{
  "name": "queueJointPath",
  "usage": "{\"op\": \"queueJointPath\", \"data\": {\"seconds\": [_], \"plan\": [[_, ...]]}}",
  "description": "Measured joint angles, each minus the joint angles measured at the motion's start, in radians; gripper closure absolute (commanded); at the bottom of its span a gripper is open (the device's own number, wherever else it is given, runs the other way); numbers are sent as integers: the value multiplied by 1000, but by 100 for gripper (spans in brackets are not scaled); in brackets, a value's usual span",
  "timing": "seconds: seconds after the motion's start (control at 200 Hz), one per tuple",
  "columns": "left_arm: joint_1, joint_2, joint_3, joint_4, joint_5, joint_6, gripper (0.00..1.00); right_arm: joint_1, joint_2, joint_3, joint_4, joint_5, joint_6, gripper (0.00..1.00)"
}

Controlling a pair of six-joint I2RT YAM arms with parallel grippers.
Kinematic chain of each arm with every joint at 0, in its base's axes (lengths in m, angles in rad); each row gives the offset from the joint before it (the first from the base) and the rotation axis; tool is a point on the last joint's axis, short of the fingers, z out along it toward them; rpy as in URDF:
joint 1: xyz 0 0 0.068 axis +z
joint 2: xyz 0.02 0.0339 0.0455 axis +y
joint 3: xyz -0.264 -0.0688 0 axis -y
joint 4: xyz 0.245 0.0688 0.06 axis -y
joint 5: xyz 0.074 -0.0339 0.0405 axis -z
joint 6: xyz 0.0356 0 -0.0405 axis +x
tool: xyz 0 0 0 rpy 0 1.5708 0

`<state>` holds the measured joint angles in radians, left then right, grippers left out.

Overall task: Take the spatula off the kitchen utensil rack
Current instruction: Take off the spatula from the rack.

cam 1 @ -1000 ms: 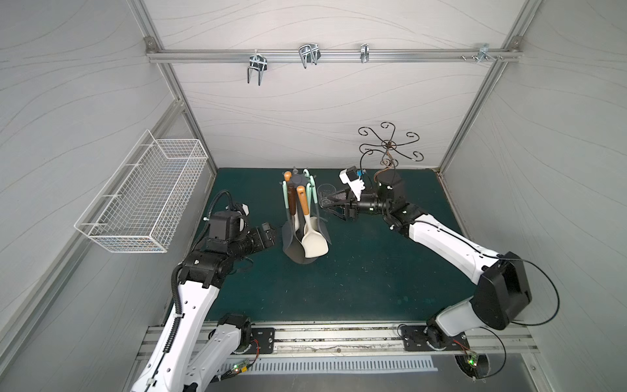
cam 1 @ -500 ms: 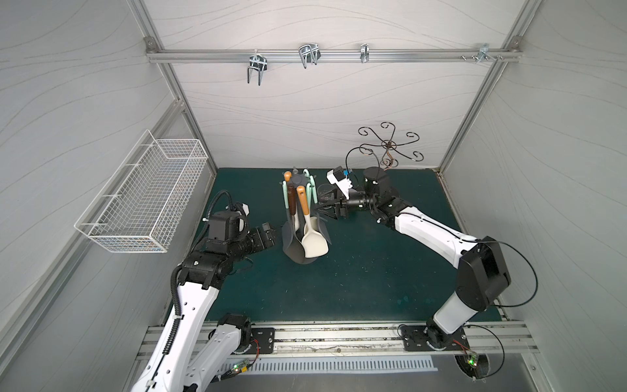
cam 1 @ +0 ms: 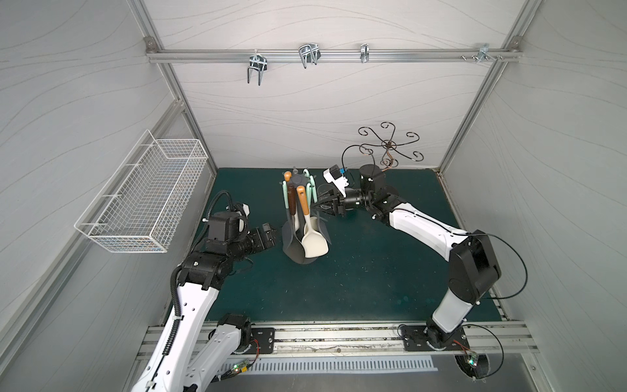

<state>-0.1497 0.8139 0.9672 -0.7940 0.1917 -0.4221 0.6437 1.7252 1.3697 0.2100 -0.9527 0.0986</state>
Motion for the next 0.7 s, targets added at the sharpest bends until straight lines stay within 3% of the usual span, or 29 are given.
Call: {"op": "queueJointPath", "data": {"seconds": [0.21,0.7], "plan": [[0,-2,-1,0,0,0,0,-2,1,0,0,0,-2,79],[0,-11,-1,0,-2,0,1,-3,-8,6,-10,14,-63,89]]}}
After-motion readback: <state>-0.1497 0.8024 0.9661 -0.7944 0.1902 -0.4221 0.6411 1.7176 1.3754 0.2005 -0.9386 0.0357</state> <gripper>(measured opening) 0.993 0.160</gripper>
